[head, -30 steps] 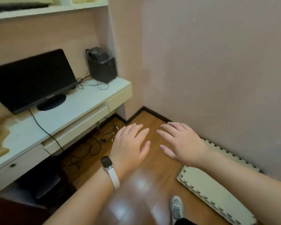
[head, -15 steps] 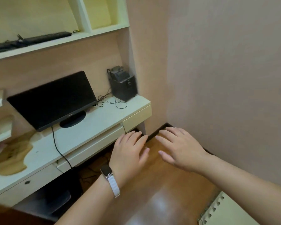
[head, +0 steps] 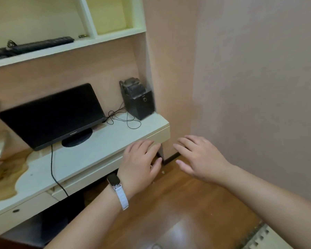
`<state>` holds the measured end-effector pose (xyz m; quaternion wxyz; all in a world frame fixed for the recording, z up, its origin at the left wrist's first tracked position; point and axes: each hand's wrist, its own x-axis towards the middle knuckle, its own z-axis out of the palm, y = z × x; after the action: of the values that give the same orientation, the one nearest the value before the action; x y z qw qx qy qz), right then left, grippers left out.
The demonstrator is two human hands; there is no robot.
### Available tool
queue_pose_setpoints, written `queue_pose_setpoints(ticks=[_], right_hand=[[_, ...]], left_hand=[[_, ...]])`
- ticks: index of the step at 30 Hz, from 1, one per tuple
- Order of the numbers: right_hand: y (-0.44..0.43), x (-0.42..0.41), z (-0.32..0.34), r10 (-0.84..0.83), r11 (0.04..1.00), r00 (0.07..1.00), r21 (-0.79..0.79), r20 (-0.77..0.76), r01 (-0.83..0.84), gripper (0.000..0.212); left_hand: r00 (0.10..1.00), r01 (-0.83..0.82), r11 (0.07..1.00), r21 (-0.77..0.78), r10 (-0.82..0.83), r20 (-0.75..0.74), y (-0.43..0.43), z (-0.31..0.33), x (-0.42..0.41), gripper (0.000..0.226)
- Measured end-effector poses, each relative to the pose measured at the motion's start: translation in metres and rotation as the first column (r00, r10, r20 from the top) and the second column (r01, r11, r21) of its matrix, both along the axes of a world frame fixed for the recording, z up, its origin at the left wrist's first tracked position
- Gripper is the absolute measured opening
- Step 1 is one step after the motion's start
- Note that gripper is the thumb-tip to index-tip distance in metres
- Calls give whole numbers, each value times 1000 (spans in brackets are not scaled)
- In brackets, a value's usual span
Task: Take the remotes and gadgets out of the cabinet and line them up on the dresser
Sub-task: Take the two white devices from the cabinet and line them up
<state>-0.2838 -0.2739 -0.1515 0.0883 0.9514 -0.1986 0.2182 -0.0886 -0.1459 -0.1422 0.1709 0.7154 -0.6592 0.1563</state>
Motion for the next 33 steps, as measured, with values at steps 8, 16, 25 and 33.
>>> queue_pose_setpoints(ticks=[8, 16, 25, 33], right_hand=[[-83, 54, -1, -34, 999, 999, -17, -39, 33, 47], [-175, 141, 23, -105, 994, 994, 15, -34, 106, 50], [-258, 212, 30, -160, 987, 987, 20, -25, 160, 50], [-337, 251, 30, -57, 998, 997, -5, 50, 57, 50]], left_hand=[[1000, -8, 1000, -15, 8, -9, -83, -6, 60, 42], [1000, -8, 998, -68, 6, -31, -181, 5, 145, 39], [998, 19, 992, -127, -26, -55, -268, 11, 216, 40], [997, -47, 989, -137, 38, -63, -339, 17, 240, 42]])
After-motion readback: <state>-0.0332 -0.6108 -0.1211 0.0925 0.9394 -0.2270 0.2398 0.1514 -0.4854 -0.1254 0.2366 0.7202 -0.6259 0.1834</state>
